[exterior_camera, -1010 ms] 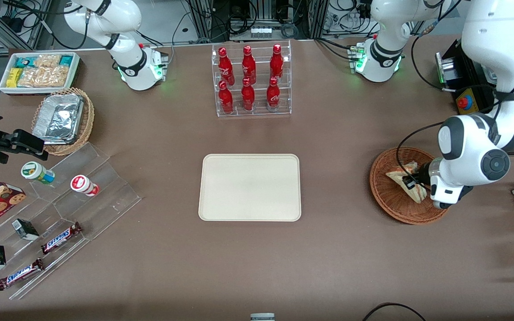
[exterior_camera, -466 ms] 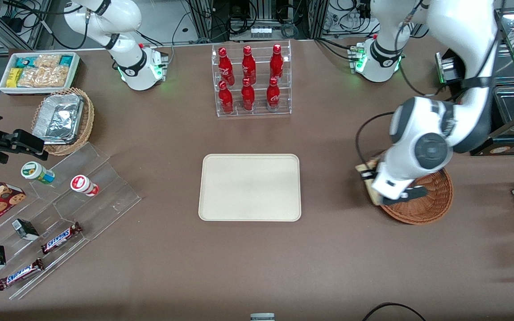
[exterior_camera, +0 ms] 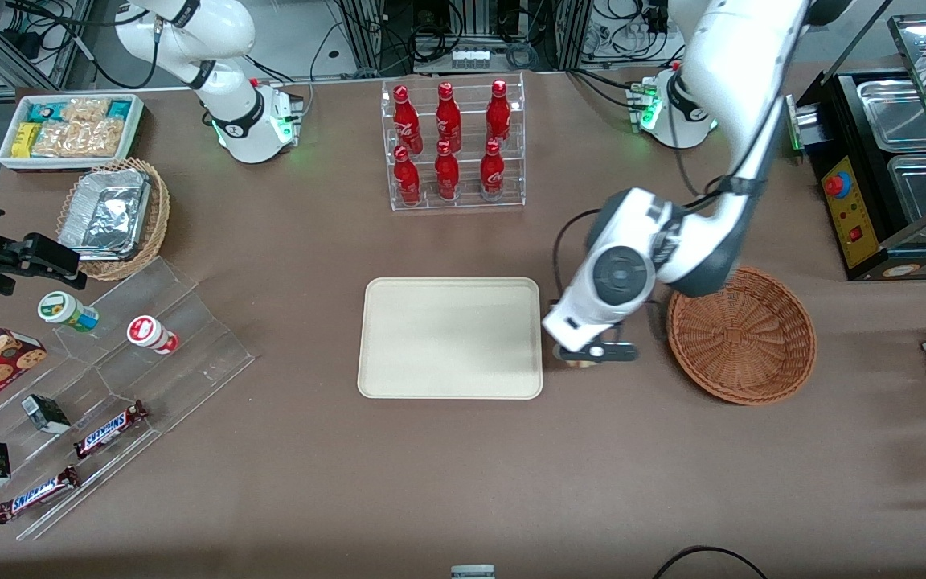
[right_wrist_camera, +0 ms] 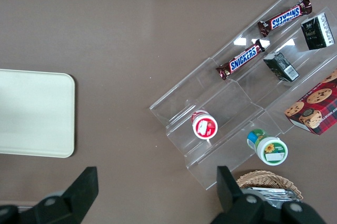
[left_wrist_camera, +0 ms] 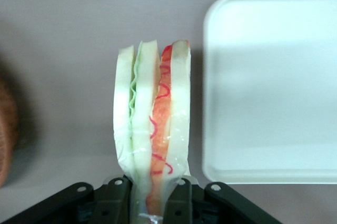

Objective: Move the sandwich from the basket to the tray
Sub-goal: 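Lift the sandwich and carry it over the cream tray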

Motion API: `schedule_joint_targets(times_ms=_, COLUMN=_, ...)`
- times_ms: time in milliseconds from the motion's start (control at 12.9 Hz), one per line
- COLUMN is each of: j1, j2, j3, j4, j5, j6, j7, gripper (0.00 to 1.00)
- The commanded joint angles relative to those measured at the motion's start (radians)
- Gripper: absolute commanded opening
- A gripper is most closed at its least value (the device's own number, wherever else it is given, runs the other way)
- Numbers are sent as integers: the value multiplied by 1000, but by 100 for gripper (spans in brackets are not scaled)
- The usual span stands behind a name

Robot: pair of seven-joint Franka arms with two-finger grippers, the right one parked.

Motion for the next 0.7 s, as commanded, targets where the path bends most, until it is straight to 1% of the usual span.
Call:
schedule_joint_targets(times_ms=0, j1=-75, j2=90, j3=10, j4=92, j5=-2, j6=31, j7=6, gripper=23)
schedule_joint_targets(times_ms=155, j1=-91, j2=119, j3=10, j4=94, j5=-10, j6=96, j7=-5, gripper=24)
schedule_joint_targets(times_ms=311, j1=-94, j2=164, j3=10, j4=100, j5=-57, j6=185, j7=-6, gripper=25)
schedule_joint_targets(times_ms=388, j1=-104, j2=176, j3=10, j4=103, j5=-57, j6=209, j7=-8, gripper=25)
schedule_joint_targets(times_ms=544, j1=-115, j2=196, j3=10, j4=106, j5=-60, j6=213, j7=-10, gripper=26)
schedule_joint_targets(times_ms=621, j1=-115, j2=207, j3=10, j4=106, j5=-83, j6=214, j7=-32, gripper=26)
